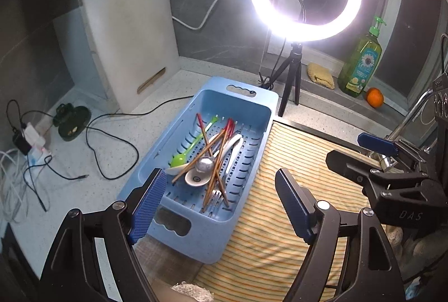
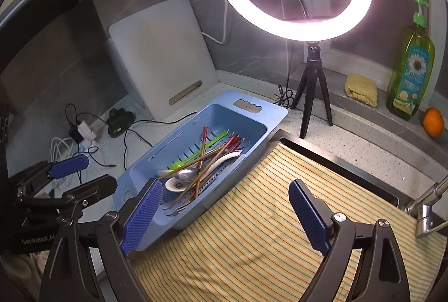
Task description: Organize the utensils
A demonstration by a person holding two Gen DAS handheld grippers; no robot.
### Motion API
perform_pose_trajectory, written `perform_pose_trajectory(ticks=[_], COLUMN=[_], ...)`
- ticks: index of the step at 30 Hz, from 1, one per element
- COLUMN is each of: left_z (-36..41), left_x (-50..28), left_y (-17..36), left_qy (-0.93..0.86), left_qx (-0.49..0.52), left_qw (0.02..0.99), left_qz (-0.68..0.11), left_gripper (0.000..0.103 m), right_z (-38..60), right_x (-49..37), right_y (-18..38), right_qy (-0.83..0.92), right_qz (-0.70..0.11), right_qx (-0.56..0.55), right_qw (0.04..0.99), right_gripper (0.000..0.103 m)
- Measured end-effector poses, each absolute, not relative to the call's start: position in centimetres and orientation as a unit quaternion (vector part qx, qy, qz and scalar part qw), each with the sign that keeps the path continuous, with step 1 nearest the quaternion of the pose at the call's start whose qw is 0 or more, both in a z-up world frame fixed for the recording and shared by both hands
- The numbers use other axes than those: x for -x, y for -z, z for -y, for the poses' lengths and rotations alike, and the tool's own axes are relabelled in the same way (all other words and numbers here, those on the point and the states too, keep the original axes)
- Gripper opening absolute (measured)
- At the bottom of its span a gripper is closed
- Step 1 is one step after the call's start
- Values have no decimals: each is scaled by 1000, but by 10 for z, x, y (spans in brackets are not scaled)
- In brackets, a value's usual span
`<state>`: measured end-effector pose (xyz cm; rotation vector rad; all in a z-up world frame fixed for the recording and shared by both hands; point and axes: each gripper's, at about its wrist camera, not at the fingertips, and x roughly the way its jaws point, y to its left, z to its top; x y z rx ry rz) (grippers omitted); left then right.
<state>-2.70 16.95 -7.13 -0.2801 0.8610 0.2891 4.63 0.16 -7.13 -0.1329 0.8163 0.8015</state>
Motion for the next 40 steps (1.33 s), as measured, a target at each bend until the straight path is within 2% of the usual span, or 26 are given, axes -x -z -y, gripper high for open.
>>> perform_pose_trajectory(ticks=[40], left_z=[-127], left_x=[46], left_y=[58], left_qy=[-137], left_qx=[124], left_qw=[894], left_qz=[-407], left_gripper=[80], right_z=[41], right_x=[-35], right_y=[72], right_qy=[-366], right_qz=[-394], right_qx=[44], right_qw=[842], right_gripper=[90])
